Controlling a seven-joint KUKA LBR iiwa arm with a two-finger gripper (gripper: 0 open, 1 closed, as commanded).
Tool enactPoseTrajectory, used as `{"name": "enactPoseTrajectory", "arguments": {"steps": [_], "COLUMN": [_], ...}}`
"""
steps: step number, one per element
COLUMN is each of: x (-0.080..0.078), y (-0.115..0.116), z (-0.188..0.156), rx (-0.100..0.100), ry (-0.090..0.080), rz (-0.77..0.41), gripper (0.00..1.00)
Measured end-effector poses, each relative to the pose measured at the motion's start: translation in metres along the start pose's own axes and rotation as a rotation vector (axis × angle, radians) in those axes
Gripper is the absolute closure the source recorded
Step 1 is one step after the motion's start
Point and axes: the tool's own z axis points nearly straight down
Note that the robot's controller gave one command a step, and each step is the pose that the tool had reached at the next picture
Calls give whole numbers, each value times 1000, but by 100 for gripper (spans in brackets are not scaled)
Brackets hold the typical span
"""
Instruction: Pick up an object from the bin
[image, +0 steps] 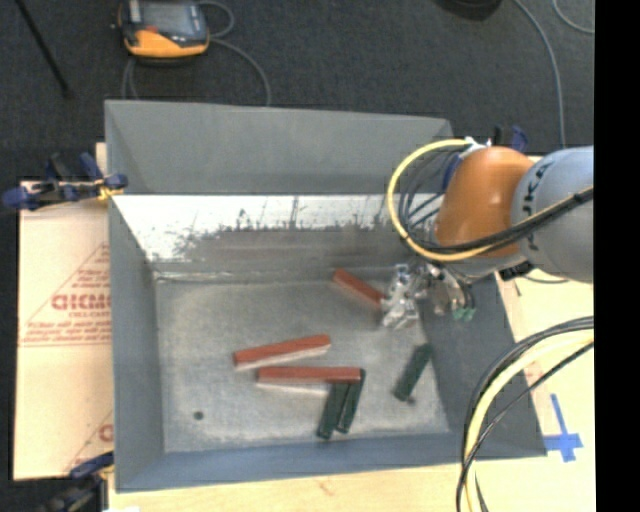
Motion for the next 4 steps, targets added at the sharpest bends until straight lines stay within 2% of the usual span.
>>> {"name": "enactPoseTrajectory", "arguments": {"steps": [1,2,3,4], "x": [0,-35,-48,-33], "y": [0,25,32,42], "z": [0,-132,-173,-66], "rx": [0,-4,-3,-6], "ry": [0,26,17,24], "rz": [-1,-394,-498,-387], "gripper": [100,100,100,100]}}
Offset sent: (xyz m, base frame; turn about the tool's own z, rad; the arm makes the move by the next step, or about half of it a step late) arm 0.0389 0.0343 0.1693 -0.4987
